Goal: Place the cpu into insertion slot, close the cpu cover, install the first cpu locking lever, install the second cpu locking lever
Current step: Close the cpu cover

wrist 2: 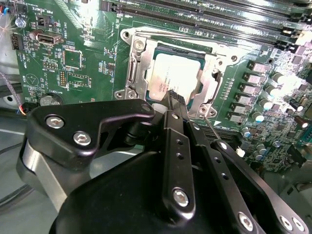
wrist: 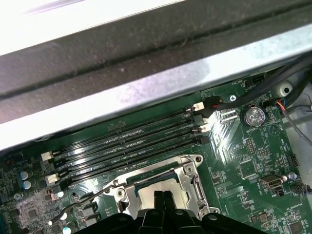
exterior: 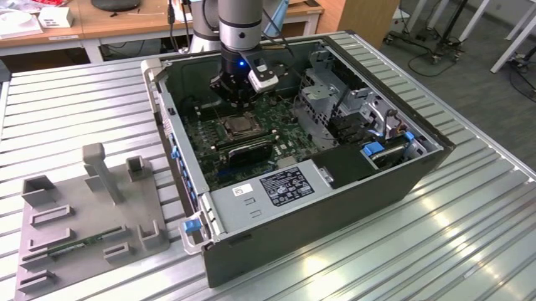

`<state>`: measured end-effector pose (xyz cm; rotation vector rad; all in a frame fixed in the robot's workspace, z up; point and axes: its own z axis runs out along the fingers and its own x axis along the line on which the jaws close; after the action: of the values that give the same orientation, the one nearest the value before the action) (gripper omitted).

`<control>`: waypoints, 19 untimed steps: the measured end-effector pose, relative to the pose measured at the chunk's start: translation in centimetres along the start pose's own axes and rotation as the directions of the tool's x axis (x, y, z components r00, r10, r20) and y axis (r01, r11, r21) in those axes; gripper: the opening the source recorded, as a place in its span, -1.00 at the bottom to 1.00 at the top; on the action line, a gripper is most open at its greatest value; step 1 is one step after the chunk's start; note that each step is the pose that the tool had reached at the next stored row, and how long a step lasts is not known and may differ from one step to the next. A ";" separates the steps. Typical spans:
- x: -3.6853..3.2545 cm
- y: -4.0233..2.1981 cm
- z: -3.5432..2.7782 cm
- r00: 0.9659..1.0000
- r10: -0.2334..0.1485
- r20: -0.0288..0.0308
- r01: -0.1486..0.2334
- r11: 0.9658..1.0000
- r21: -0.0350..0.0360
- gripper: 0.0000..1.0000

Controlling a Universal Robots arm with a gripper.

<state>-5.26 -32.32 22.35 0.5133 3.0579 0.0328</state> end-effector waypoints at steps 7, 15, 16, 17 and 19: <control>0.00 0.00 0.00 1.000 -0.020 -0.001 0.020 1.000 -0.001 -0.79; 0.00 0.00 0.01 0.991 -0.137 -0.003 0.137 0.991 -0.005 -0.79; 0.00 0.00 0.01 0.988 -0.153 -0.004 0.153 0.988 -0.006 -0.79; 0.00 0.00 0.01 0.986 -0.169 -0.004 0.169 0.986 -0.007 -0.79; 0.00 0.00 0.01 0.983 -0.186 -0.004 0.186 0.983 -0.007 -0.79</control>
<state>-5.26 -32.32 22.34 0.2254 3.0945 0.0383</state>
